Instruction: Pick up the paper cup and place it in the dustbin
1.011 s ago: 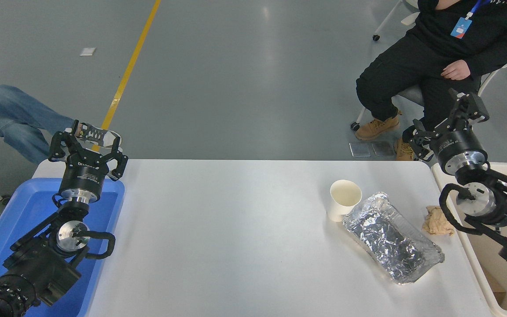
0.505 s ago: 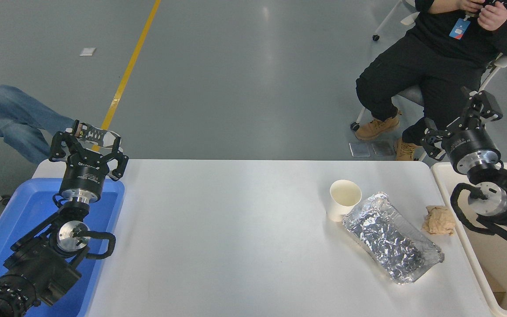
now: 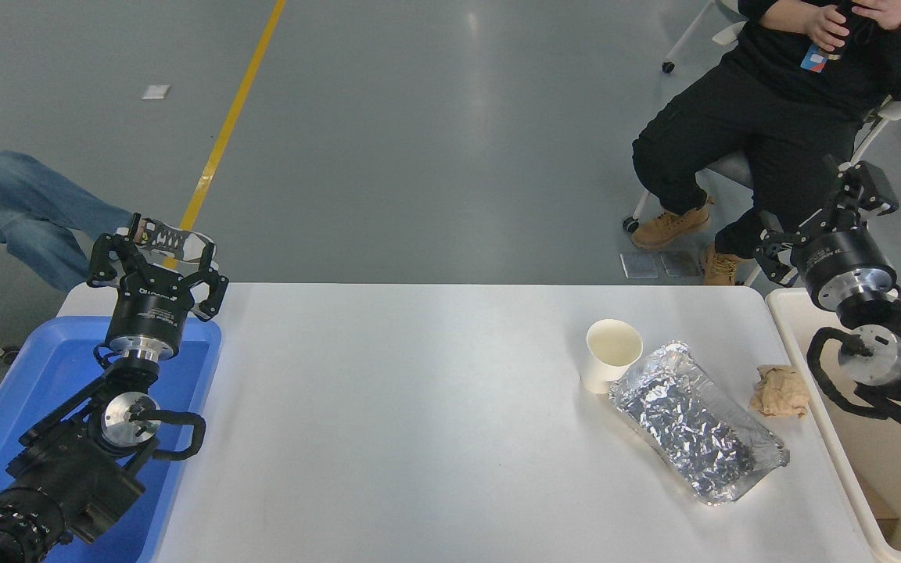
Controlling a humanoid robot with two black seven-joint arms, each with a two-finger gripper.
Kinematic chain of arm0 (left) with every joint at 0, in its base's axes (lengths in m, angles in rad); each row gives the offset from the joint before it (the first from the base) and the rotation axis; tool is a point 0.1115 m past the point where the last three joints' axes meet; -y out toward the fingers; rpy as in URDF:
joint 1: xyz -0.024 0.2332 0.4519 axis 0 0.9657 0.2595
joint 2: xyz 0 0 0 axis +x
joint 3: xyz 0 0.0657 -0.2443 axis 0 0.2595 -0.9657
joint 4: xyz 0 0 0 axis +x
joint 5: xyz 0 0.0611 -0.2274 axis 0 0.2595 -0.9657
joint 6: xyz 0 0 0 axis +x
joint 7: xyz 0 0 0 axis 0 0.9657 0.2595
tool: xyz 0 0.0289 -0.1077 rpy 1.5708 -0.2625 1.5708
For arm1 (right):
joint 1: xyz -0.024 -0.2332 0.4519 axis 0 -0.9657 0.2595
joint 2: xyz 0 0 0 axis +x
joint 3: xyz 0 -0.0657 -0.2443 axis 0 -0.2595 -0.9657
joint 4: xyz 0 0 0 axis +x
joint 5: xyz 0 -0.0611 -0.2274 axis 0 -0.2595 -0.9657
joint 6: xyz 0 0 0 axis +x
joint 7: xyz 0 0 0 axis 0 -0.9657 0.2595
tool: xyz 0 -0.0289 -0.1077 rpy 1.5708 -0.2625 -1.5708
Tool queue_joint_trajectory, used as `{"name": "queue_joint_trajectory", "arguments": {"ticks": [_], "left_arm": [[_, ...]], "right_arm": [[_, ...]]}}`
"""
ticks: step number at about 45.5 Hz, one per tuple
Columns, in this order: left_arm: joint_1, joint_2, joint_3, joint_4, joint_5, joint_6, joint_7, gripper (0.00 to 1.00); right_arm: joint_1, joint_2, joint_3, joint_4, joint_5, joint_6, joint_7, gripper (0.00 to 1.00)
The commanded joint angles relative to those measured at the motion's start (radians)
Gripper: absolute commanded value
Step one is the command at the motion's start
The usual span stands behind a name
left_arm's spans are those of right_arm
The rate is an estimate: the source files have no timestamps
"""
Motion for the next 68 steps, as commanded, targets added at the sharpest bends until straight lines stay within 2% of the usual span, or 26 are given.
{"name": "queue_joint_trajectory", "arguments": {"ticks": [1,6,13,29,39,46,57,62,68], "left_arm": [[0.000,0.000,0.000,0.000,0.000,0.000,0.000,0.99],[0.000,0.000,0.000,0.000,0.000,0.000,0.000,0.99],[0.000,0.000,0.000,0.000,0.000,0.000,0.000,0.99],[0.000,0.000,0.000,0.000,0.000,-0.001,0.000,0.99],[0.000,0.000,0.000,0.000,0.000,-0.001,0.000,0.99],[0.000,0.000,0.000,0.000,0.000,0.000,0.000,0.99],[0.000,0.000,0.000,0.000,0.000,0.000,0.000,0.99],[-0.001,0.000,0.000,0.000,0.000,-0.001,0.000,0.99],[0.000,0.000,0.000,0.000,0.000,0.000,0.000,0.99]], "right_arm": [[0.011,-0.014,-0.003,0.001,-0.027,0.000,0.000,1.00],[0.022,-0.022,-0.003,0.000,-0.051,0.000,-0.002,1.00],[0.097,-0.078,-0.081,0.001,-0.058,-0.002,-0.026,1.00],[0.552,-0.121,-0.648,0.000,-0.072,0.009,-0.218,1.00],[0.827,-0.063,-1.019,0.000,-0.090,0.092,-0.224,1.00],[0.973,0.038,-1.325,0.009,-0.181,0.146,-0.222,1.00],[1.144,0.207,-1.647,0.052,-0.189,0.202,-0.216,1.00],[1.218,0.254,-1.721,0.107,-0.195,0.305,-0.216,1.00],[1.266,0.317,-1.764,0.136,-0.193,0.515,-0.218,1.00]]}}
